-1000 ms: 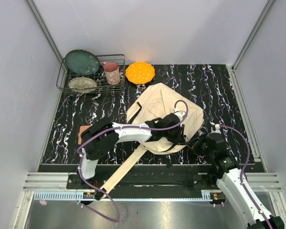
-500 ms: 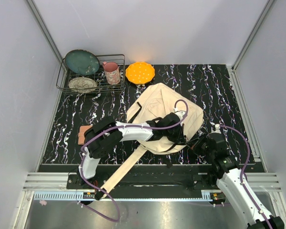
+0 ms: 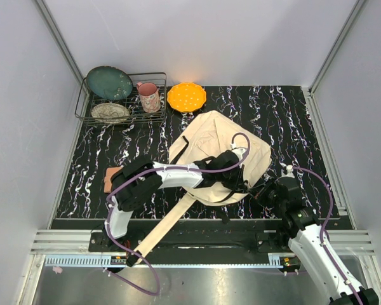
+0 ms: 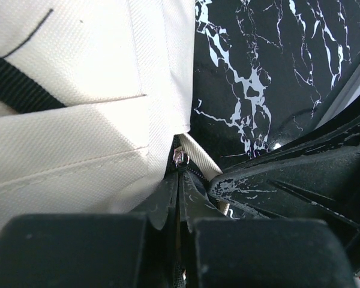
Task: Pack the student bag
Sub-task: Zip the student bag at the center of the board.
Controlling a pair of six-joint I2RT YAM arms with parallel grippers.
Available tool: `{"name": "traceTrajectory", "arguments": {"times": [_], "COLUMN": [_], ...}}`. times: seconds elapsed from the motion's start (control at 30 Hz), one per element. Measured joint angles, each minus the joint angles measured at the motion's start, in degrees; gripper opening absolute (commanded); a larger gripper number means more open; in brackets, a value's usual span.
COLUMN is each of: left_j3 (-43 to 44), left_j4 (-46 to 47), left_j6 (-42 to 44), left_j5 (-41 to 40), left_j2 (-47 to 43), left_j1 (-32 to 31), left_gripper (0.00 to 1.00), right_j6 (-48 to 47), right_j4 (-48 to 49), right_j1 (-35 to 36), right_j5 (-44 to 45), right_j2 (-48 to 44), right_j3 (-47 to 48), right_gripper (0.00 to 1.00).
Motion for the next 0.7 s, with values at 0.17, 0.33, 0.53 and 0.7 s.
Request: {"name": "traceTrajectory", "arguments": {"times": [0.17, 0.33, 0.53, 0.7], "left_j3": [-1.9, -3.2, -3.3, -3.3], "left_j4": [-0.7, -0.8, -0.8, -1.1], "left_j6": [0.8, 1.5, 2.0, 2.8], "left_j5": [-1.4, -1.8, -1.6, -1.0], "left_j2": [-2.5, -4.4, -4.8, -4.8], "left_j1": [0.1, 0.6, 0.7, 1.1], "left_gripper": [0.00, 0.00, 0.00, 0.00], "right_j6": [0.0, 0.0, 0.0, -0.3], "right_j4": [0.0, 0.4, 0.9, -1.6], "right_j1": [0.0, 0.0, 0.1, 0.1], "right_j5": [0.0, -0.1, -0.1, 1.2], "right_j2": [0.2, 0.6, 1.0, 2.1], "right_j3": [0.0, 0.0, 0.0, 1.3], "right_gripper": [0.00, 0.00, 0.53, 0.80]}}
